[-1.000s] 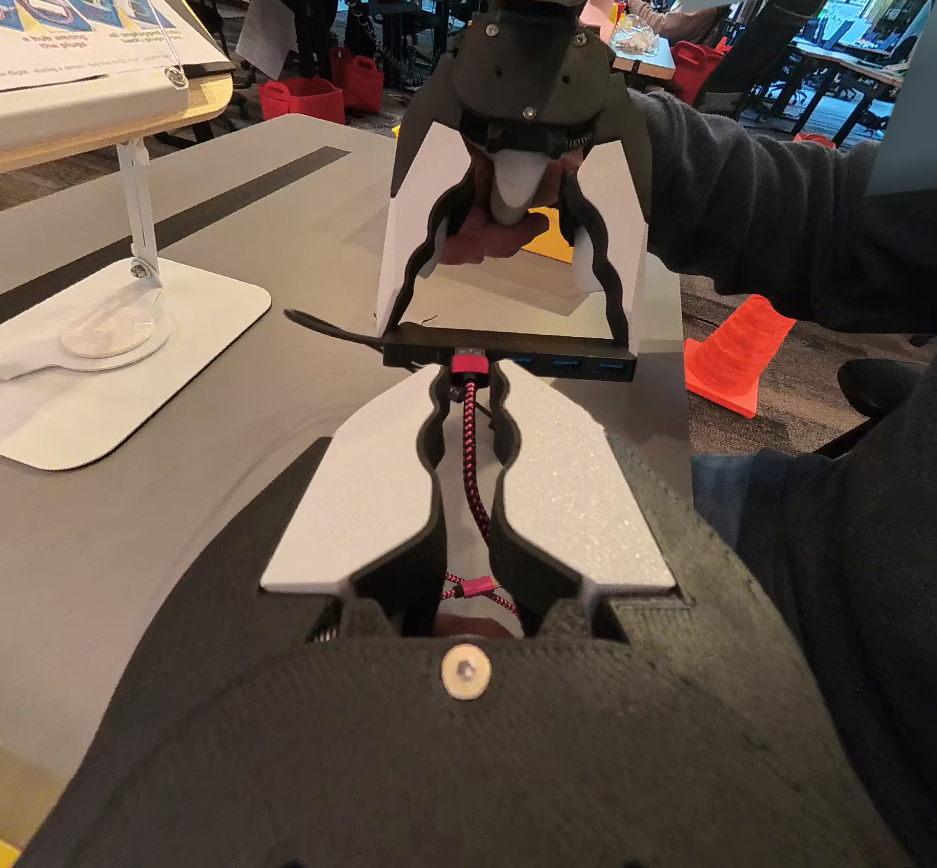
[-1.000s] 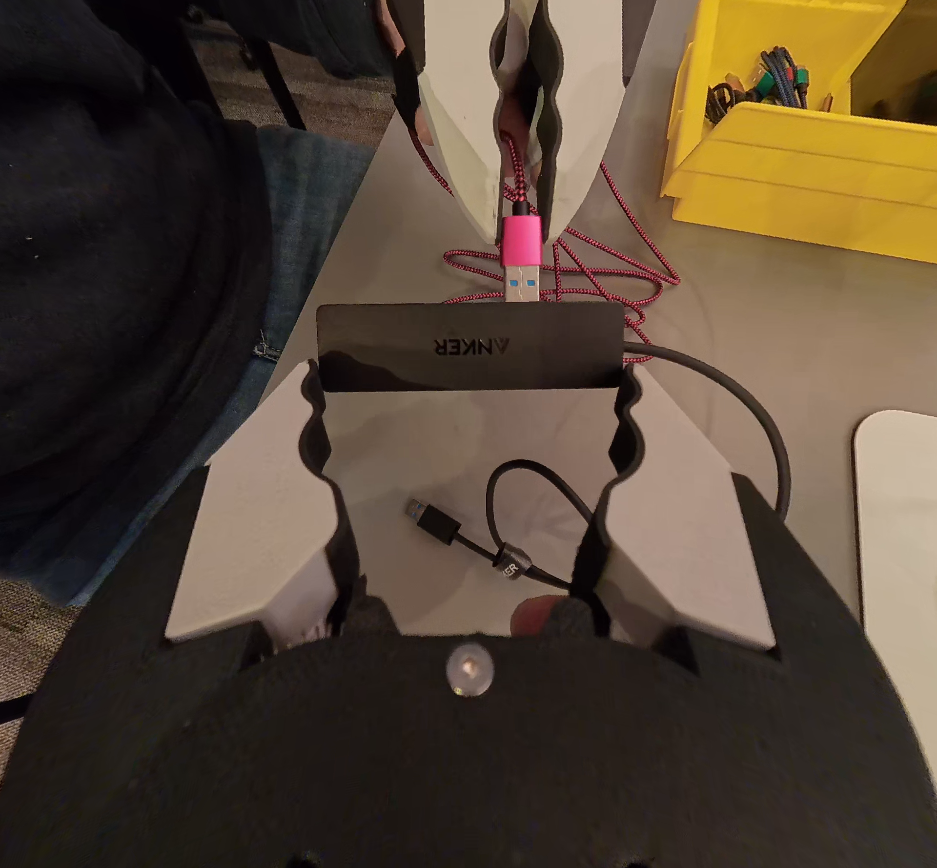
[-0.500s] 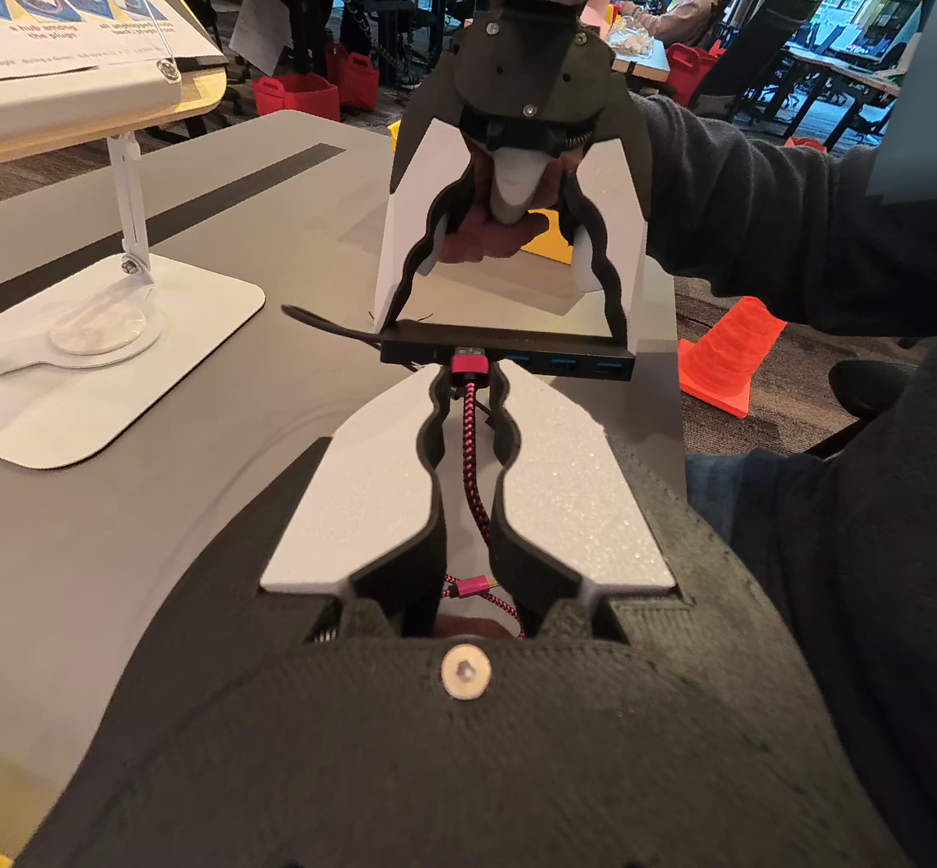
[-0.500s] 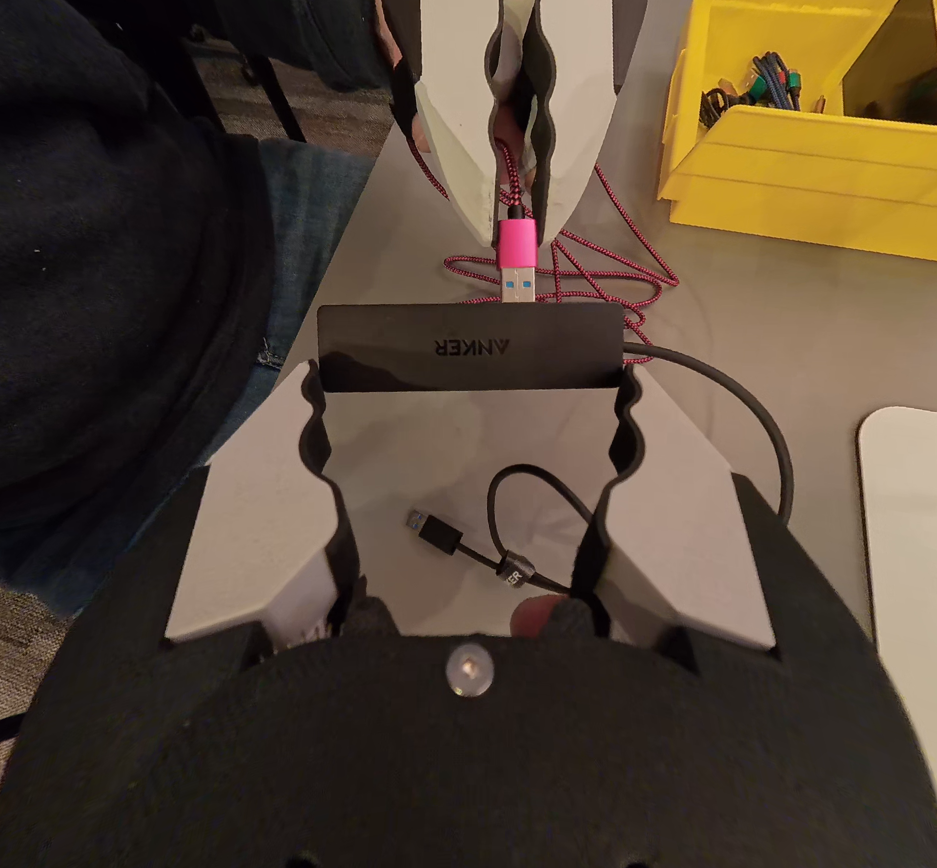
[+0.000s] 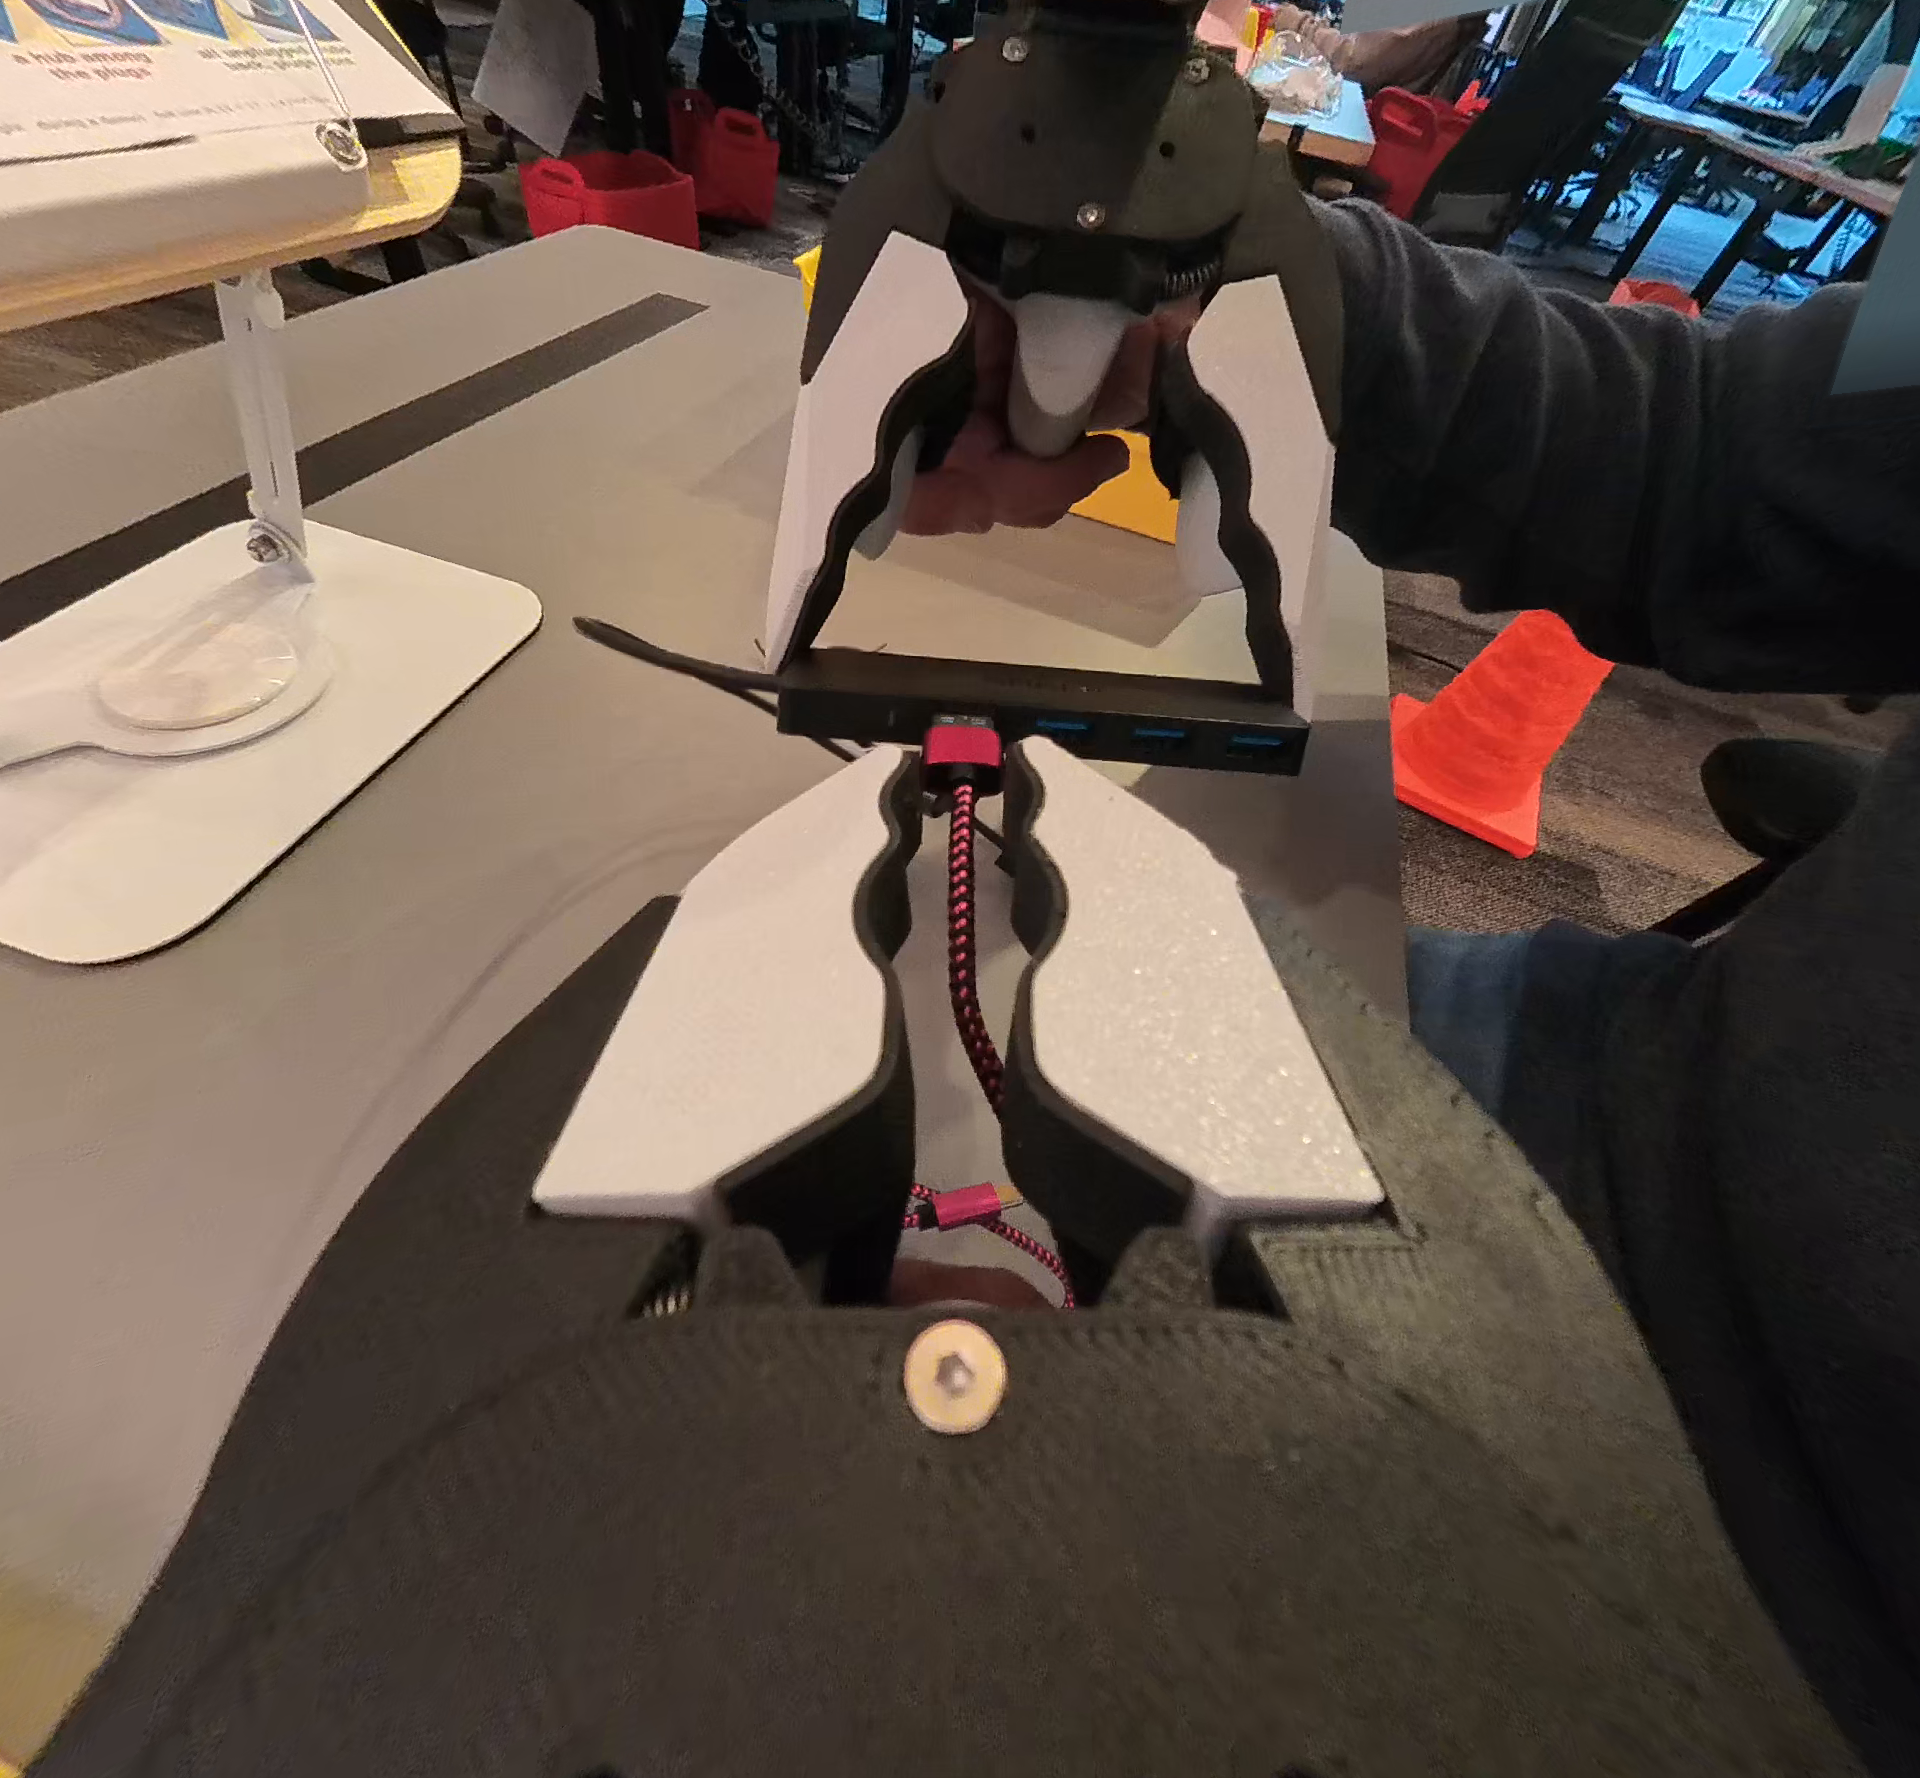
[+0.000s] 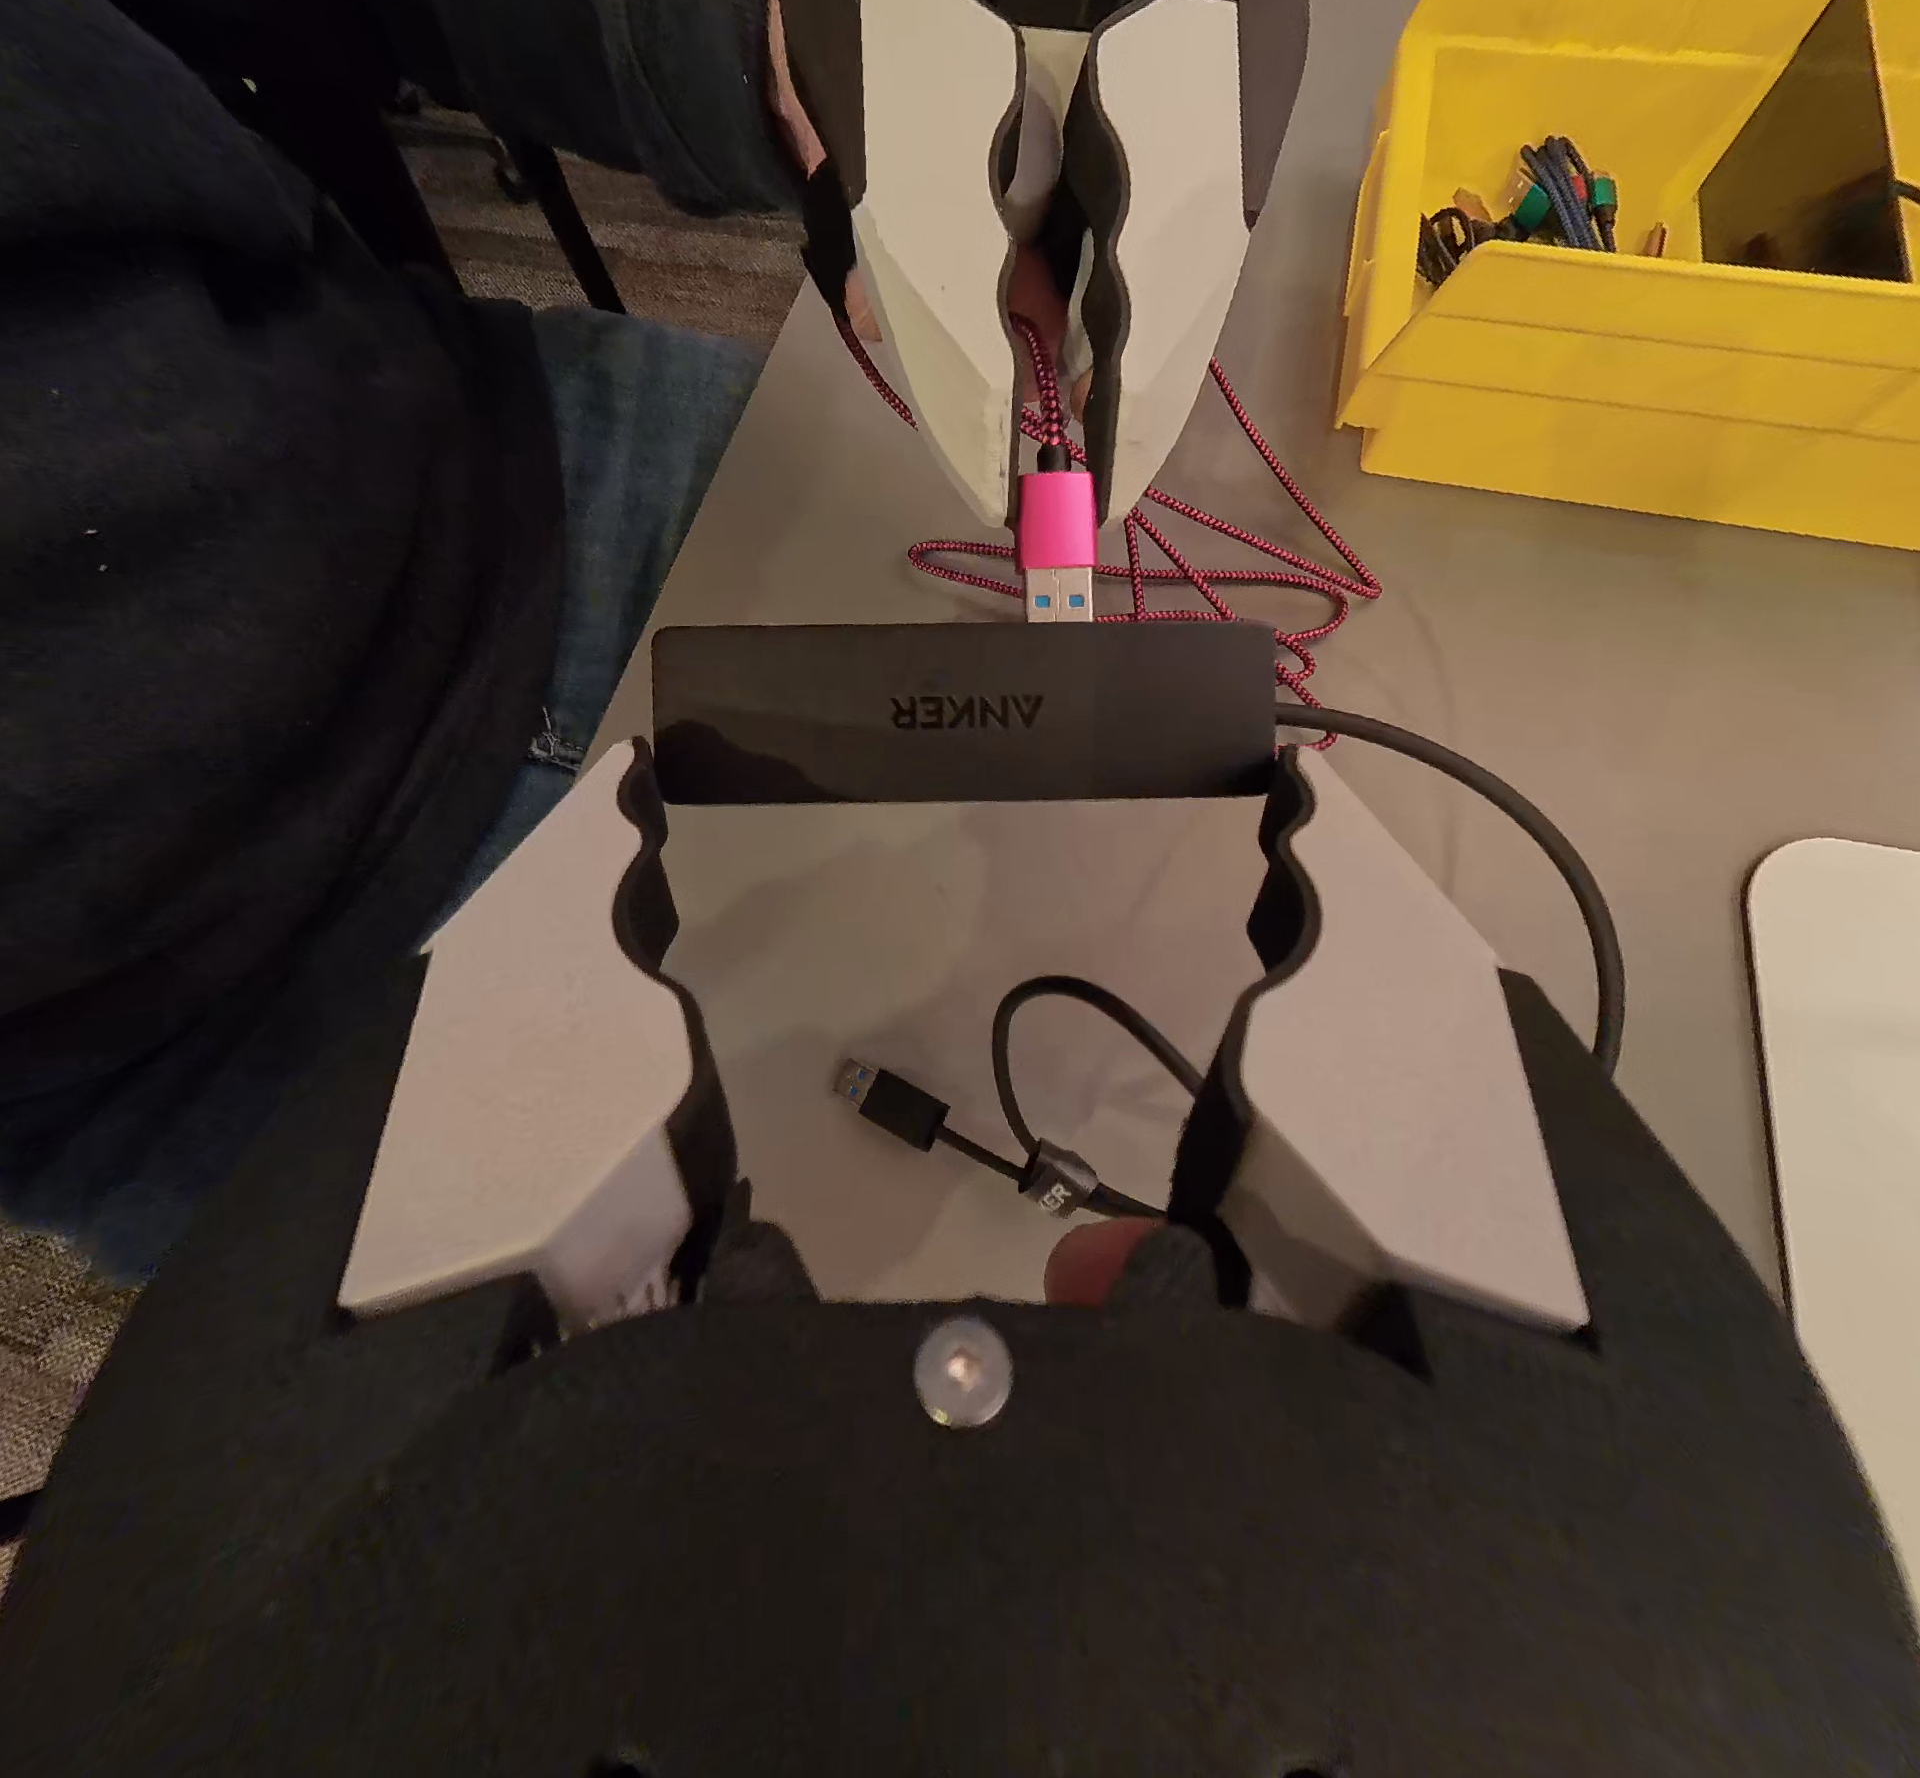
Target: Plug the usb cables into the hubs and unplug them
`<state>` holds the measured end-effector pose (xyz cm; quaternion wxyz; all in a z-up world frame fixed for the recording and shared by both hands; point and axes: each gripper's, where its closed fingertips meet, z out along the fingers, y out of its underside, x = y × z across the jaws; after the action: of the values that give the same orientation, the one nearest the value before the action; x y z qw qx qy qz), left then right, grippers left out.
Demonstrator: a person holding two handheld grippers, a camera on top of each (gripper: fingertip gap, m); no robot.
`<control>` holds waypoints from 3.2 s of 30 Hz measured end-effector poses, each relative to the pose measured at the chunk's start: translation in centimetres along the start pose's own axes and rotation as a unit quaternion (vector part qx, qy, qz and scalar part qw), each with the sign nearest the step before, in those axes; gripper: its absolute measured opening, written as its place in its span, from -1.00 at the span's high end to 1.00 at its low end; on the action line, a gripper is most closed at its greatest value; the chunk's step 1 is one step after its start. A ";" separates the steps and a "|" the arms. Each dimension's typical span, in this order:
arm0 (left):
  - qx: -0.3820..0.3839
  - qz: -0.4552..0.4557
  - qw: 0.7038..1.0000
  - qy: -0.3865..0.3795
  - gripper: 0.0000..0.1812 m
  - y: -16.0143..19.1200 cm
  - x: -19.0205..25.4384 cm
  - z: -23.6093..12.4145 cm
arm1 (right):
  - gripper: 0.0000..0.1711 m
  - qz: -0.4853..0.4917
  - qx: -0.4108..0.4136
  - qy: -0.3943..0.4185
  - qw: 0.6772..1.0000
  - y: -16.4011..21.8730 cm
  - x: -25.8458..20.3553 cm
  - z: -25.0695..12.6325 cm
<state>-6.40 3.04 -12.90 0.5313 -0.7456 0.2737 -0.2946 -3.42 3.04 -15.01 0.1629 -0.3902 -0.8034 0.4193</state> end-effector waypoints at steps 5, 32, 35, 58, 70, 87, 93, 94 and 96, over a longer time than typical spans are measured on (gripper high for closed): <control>0.004 -0.001 1.000 0.001 0.84 -0.1 0.0 0.0 | -0.32 0.002 0.024 0.002 1.000 -0.6 0.0 -0.5; -0.075 -0.029 0.996 0.024 0.84 6.5 0.5 3.6 | -0.32 0.095 0.088 0.025 0.991 7.0 -1.5 4.3; -0.091 -0.033 0.995 0.025 0.84 7.7 0.6 4.0 | -0.32 0.100 0.065 0.027 0.992 8.2 -1.7 5.3; -0.130 -0.025 0.991 0.020 0.84 10.1 0.5 4.6 | -0.43 0.070 -0.047 0.061 0.995 10.2 -1.3 7.9; -0.098 0.042 0.994 0.000 0.84 4.6 0.1 3.3 | -0.42 0.069 -0.037 0.087 0.993 5.5 -0.2 4.5; -0.154 0.106 0.982 -0.013 0.84 3.7 0.5 2.6 | -0.41 0.026 -0.119 0.115 0.986 5.0 -0.2 4.0; -0.153 0.093 0.984 -0.003 0.84 3.7 0.5 2.5 | -0.41 0.027 -0.129 0.116 0.985 4.9 -0.2 4.0; -0.154 0.090 0.984 -0.001 0.84 3.7 0.5 2.6 | -0.41 0.030 -0.131 0.112 0.985 5.0 -0.3 4.1; -0.151 0.089 0.984 -0.004 0.84 3.9 0.5 2.7 | -0.41 0.033 -0.134 0.111 0.984 5.2 -0.3 4.2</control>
<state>-4.47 3.27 -17.24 0.4377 -0.7912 0.3782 -0.1986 -3.13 2.30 -21.59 0.1834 -0.4792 -0.8159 0.2665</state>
